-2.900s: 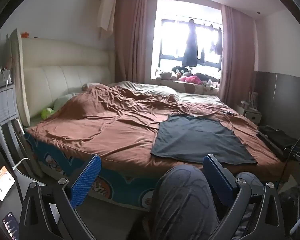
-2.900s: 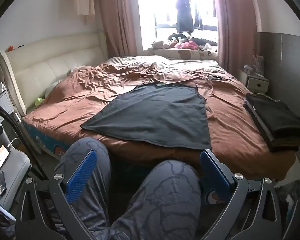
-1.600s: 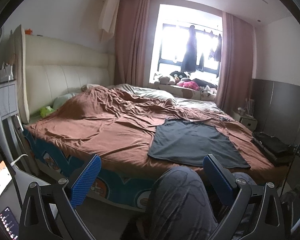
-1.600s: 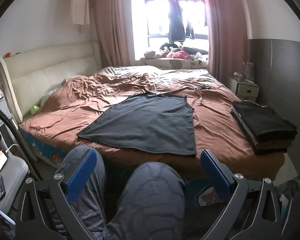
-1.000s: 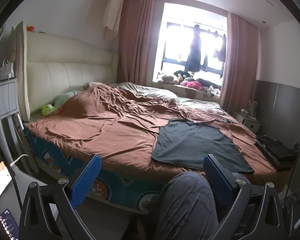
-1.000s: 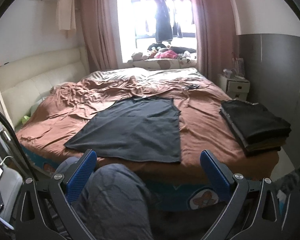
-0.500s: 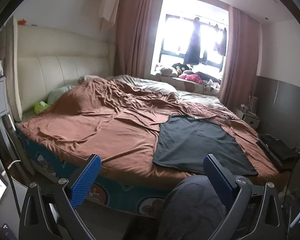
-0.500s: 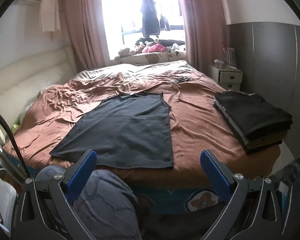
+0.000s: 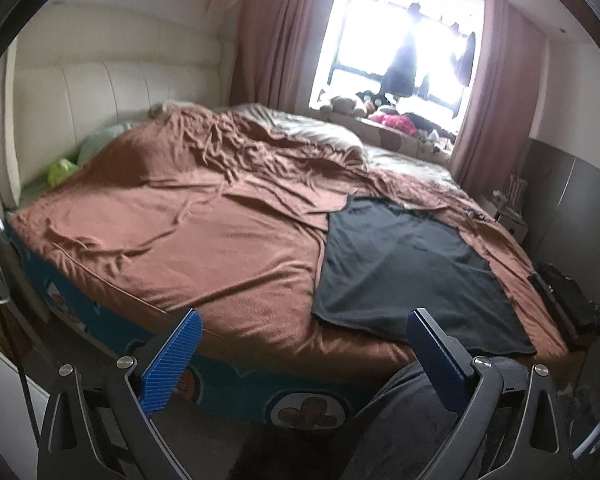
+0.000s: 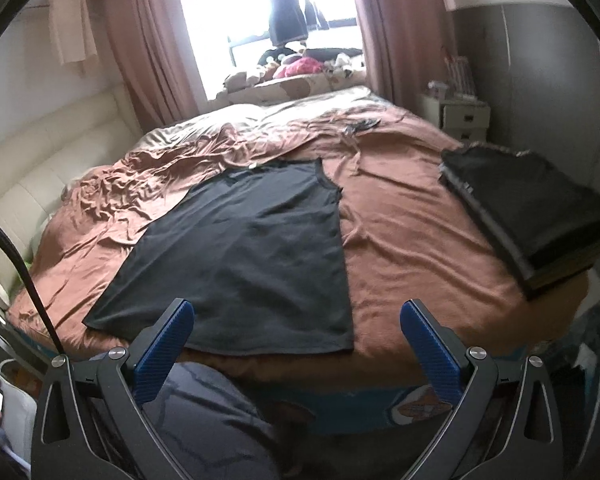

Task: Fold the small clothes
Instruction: 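Move both tools down toward the hem of the black shirt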

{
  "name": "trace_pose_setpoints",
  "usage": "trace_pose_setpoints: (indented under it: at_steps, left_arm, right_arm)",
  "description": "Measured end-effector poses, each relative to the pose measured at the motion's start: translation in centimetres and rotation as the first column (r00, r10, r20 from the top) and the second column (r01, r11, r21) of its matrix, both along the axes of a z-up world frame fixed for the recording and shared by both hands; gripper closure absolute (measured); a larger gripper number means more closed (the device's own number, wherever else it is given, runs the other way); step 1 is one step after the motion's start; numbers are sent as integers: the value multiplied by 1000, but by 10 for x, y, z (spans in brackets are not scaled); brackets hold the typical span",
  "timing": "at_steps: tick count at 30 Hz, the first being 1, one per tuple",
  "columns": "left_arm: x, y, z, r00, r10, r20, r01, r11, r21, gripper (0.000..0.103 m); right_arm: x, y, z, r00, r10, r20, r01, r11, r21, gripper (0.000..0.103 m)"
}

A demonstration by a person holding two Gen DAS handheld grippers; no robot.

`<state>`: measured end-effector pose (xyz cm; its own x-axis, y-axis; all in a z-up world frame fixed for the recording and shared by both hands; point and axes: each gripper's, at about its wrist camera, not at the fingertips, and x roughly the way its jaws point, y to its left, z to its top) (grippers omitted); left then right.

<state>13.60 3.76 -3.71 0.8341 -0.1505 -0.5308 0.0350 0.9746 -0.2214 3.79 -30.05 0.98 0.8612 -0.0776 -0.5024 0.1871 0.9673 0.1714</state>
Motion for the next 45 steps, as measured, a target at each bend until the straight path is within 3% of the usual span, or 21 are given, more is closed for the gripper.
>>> trace_pose_setpoints:
  at_steps: [9,16,23,29,34,41,42,45]
  left_arm:
    - [48,-7,-27,996,2,-95,-4,1000,-13,3]
    - [82,-12,-50,986,-9,-164,4,1000,-27,16]
    - [110,-11,-72,977,-44,-209,25,995,-92,36]
    - [132,-19,-83,970,-88,-227,60,990,-128,37]
    - [149,-26,-95,957,-134,-258,89,980,-180,44]
    - [168,-37,-118,932,-171,-318,117,976,-183,57]
    - [170,-37,-120,930,-169,-327,114,977,-181,57]
    - [175,-35,-130,924,-150,-353,92,980,-176,58]
  right_arm:
    - [46,-25,-18,997,12,-72,-7,997,71,0]
    - [77,-34,-35,993,24,-112,-14,996,90,0]
    - [95,-42,-53,988,12,-155,7,992,125,0]
    - [103,-48,-61,982,-4,-189,26,993,114,0]
    - [100,-56,-70,978,-42,-205,71,988,135,0]
    - [90,-73,-90,967,-82,-241,127,976,176,16]
    - [89,-76,-94,965,-86,-249,134,974,183,21]
    - [83,-84,-102,960,-96,-263,154,966,208,22]
